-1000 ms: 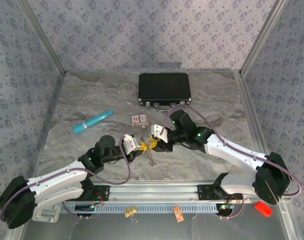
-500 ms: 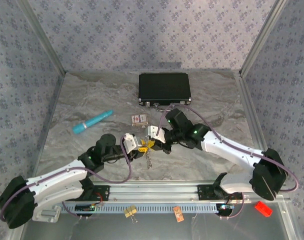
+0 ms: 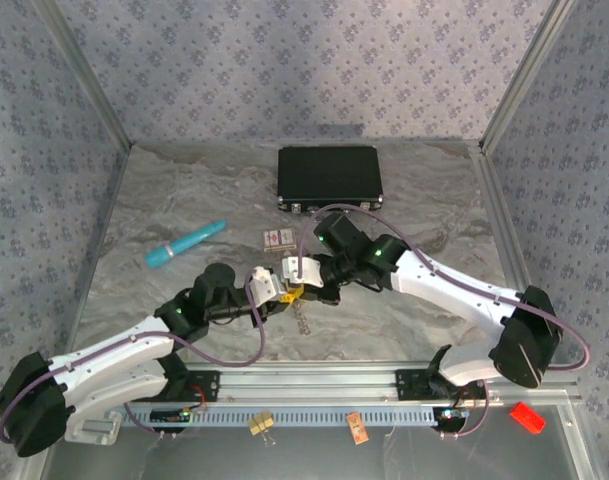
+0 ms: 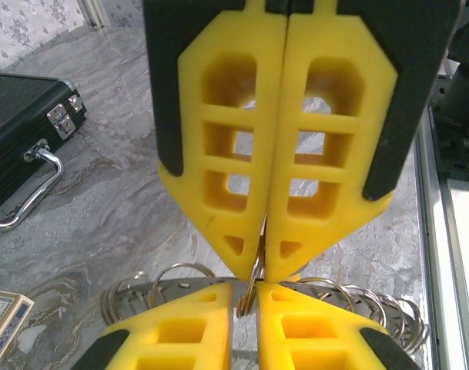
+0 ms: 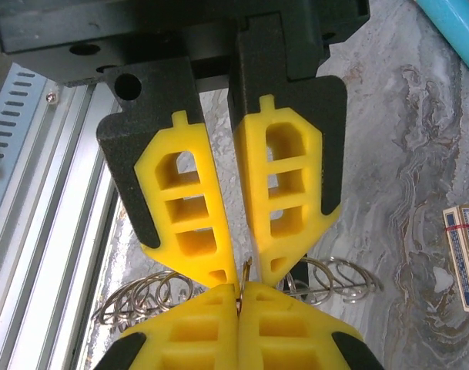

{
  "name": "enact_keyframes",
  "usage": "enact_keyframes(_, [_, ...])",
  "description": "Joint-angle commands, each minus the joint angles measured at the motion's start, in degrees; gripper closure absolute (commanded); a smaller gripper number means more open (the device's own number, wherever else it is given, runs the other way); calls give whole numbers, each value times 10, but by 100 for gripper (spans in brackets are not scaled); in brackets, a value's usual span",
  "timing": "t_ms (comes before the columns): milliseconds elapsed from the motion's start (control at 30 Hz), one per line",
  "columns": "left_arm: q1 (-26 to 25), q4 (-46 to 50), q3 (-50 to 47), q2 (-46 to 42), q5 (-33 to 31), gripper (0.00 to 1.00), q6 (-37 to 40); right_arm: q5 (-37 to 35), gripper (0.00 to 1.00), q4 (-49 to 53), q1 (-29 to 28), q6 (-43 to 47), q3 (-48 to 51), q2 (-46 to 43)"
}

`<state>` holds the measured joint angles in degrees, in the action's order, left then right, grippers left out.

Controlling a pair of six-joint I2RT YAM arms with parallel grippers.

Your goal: Put the keys on the keyring

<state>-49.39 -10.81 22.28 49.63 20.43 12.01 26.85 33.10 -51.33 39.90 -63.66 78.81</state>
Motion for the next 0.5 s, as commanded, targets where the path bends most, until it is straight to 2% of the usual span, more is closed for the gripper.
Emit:
enact_keyframes(0, [3,-18,21,2,11,89,8,11,100,30,-10,11,-23,7])
enact_keyframes(100, [3,-26,18,2,13,100,8,15,100,19,-7,-2,-14,1])
enact_keyframes(133, [3,-28,16,1,13,100,8,15,97,4,-2,-17,-5,-5])
enact_keyframes(200, [3,-37,10,0,12,100,6,34,78,-33,16,-48,22,-26])
enact_keyframes(267, [3,-50,1,-1,12,100,1,56,69,-78,37,-88,58,-57])
enact_keyframes(467, [3,-75,-15,-3,11,100,1,78,66,-128,56,-153,113,-83])
